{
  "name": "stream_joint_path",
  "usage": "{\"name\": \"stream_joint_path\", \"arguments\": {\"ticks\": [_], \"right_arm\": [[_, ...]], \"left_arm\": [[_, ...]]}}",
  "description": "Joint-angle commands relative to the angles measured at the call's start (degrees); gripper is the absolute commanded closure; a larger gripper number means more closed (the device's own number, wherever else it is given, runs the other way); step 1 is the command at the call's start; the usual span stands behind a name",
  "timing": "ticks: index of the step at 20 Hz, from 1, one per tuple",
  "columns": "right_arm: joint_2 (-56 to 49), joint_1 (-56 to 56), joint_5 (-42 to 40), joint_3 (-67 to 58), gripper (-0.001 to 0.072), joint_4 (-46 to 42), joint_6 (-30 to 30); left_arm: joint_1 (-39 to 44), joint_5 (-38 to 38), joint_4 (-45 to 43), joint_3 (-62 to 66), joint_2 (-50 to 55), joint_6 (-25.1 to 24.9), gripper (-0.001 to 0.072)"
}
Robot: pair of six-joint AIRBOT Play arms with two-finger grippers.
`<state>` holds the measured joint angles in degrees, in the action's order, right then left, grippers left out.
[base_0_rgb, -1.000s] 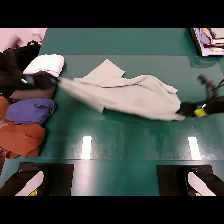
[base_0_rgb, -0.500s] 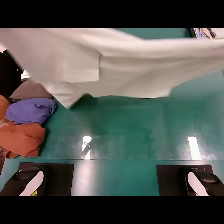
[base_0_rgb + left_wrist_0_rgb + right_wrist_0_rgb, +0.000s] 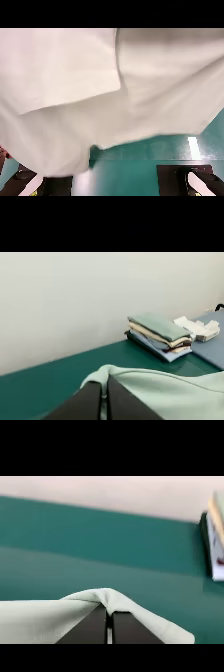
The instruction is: Fold the shirts.
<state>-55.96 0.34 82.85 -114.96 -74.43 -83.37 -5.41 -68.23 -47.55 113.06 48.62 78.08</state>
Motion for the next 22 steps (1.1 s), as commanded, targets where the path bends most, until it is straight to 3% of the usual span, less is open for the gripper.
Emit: {"name": "stream_joint_path", "arguments": {"ticks": [1, 5, 8, 11, 15, 19, 22], "right_arm": [[-8.48, 0.02, 6.03, 3.21, 0.0695, -0.63, -0.22], [-20.24, 0.02, 7.98, 12.72, 0.0695, -0.59, -0.15], [-29.11, 0.02, 4.02, 17.7, 0.0695, -0.59, 0.96], [-36.57, 0.02, -2.34, 18.01, 0.0695, -0.55, 1.01], [-40.7, 0.02, -12.68, 18.05, 0.0695, -0.59, 1.46], [-39.45, 0.02, -12.33, 18.08, 0.0695, -0.76, 4.46], [-38.82, 0.04, -10.29, 20.48, 0.0695, -0.68, 4.66]], "left_arm": [[-0.04, -1.27, -0.2, -12.11, 4.35, -0.02, 0.0683], [0.0, -3.54, -0.22, -23.02, 16.85, -0.33, 0.0682], [0.13, -1.51, -0.26, -25.09, 29.18, -1.01, 0.0682], [0.15, 7.65, 1.29, -25.07, 39.54, -2.1, 0.0682], [0.13, 15.39, 2.93, -24.55, 44.81, -3.58, 0.0682], [0.13, 9.35, 1.29, -24.57, 44.65, -6.75, 0.0682], [1.62, 4.04, -9.57, -25.55, 44.65, -6.27, 0.0683]]}}
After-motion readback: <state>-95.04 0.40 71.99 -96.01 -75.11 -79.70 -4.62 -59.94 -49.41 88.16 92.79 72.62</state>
